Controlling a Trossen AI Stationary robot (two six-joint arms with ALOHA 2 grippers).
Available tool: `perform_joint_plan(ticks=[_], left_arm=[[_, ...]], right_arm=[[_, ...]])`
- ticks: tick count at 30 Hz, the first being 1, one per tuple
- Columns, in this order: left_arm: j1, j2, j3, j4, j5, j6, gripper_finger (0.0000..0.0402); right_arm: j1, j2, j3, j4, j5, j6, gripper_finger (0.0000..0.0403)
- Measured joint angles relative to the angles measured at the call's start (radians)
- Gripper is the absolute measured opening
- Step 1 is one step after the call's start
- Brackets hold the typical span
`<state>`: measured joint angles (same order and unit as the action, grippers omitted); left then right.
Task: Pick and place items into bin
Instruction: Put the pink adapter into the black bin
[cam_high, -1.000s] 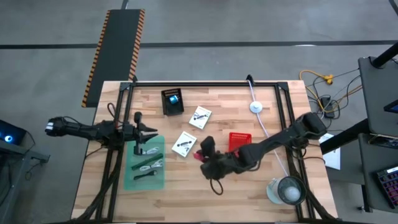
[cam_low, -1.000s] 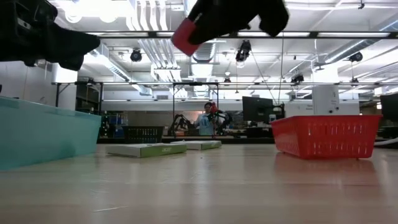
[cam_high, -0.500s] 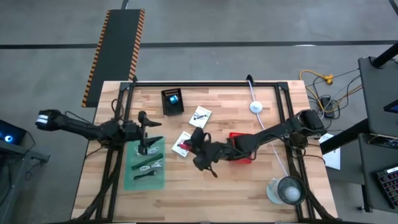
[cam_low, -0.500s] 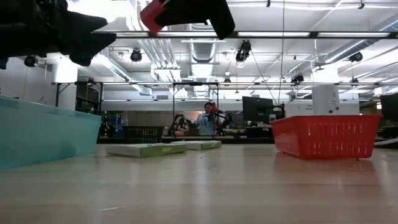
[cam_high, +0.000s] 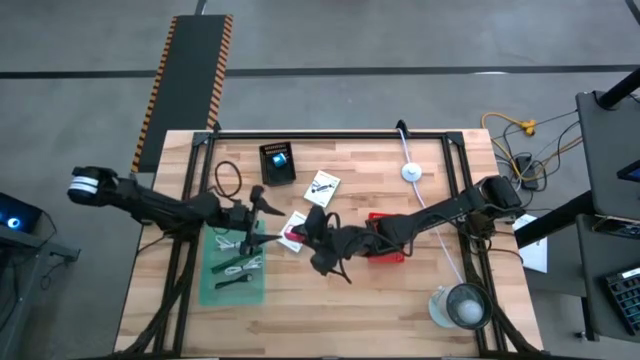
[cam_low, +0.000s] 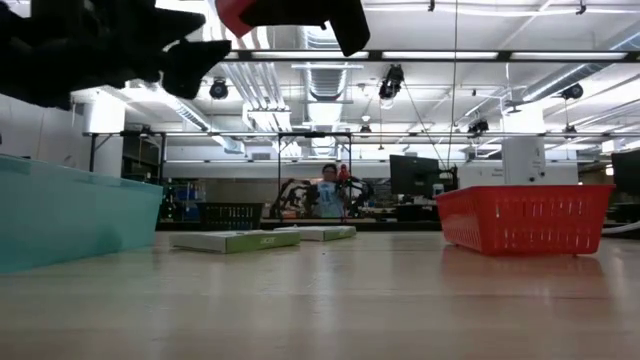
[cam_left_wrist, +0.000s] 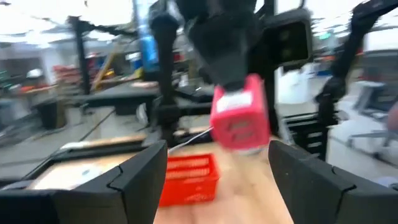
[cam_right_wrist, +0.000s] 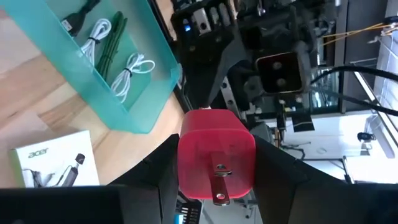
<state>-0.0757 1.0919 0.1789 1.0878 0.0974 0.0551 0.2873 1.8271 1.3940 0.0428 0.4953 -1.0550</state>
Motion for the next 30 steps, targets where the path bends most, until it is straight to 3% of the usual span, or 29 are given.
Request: perform_joint_plan(ticks=[8,13,30], left_arm=[[0.011,0.128,0.072,0.032,0.056,0.002,0.0263],[0.012,0.178,0.094,0.088,0.142,0.002,0.0263],[0.046,0.179,0.088,0.031,0.255,-0.025,0.0263]], right_arm=[[0.003,-0.002,-0.002,-0.011,-0.002,-0.013,0.0142],[0.005,-0.005,-0.002,-0.011,-0.015,-0.014,0.0142],[0.001,-0.008,-0.003,-0.094,0.005,-0.045,0.0142]])
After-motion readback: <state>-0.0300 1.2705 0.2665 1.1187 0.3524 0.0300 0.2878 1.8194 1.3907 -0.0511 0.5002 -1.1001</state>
